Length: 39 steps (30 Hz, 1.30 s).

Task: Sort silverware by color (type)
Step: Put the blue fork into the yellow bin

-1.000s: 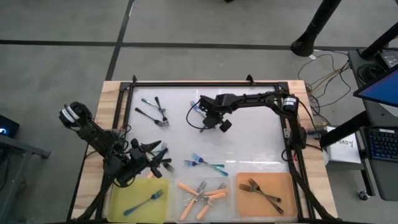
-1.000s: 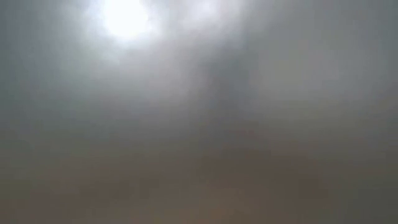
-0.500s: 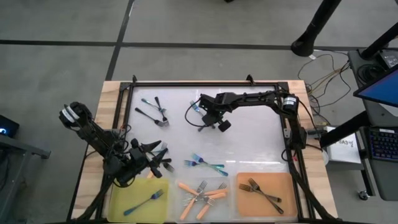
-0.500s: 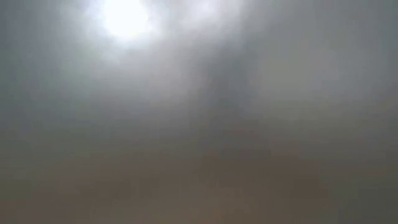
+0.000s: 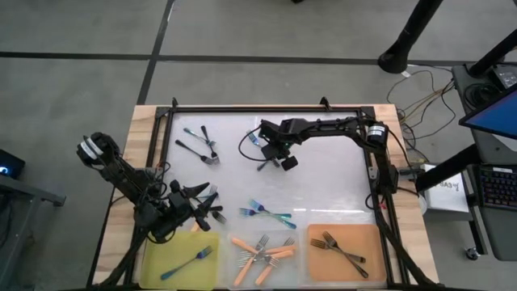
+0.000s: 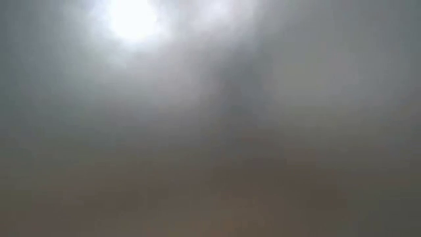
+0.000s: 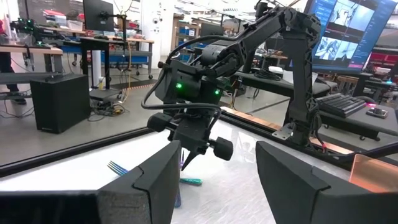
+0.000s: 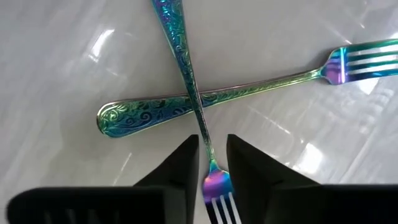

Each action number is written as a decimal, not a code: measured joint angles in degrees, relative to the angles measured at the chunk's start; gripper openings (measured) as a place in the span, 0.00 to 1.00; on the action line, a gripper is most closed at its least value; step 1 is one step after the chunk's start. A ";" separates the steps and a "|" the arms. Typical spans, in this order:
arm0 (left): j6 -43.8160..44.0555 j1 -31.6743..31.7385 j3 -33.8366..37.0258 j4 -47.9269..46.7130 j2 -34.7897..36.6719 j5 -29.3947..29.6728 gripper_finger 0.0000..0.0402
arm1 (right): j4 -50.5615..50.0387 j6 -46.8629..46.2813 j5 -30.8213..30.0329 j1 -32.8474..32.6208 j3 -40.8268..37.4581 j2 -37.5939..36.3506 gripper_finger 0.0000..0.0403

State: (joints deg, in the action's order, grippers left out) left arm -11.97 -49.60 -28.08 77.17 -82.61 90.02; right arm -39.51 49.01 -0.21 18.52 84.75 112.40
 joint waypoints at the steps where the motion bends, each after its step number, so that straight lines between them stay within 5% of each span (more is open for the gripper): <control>1: 0.00 0.00 0.00 0.00 0.00 0.00 0.47 | -0.01 0.02 -0.02 0.00 0.00 0.00 0.20; 10: 0.00 0.00 0.02 0.00 0.00 0.00 0.47 | -0.05 -0.76 0.14 0.66 0.07 2.02 0.22; 28: 0.00 0.51 0.09 -0.04 0.00 -0.02 0.47 | -2.92 -3.00 1.31 1.60 2.38 4.59 0.03; 39: 0.02 1.19 0.02 0.00 0.00 -0.02 0.47 | -4.30 -7.44 -0.51 1.76 2.13 1.45 0.02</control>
State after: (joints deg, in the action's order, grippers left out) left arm -11.94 -48.41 -28.05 77.16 -82.61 90.00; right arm -43.81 41.57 -0.73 20.29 86.88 113.85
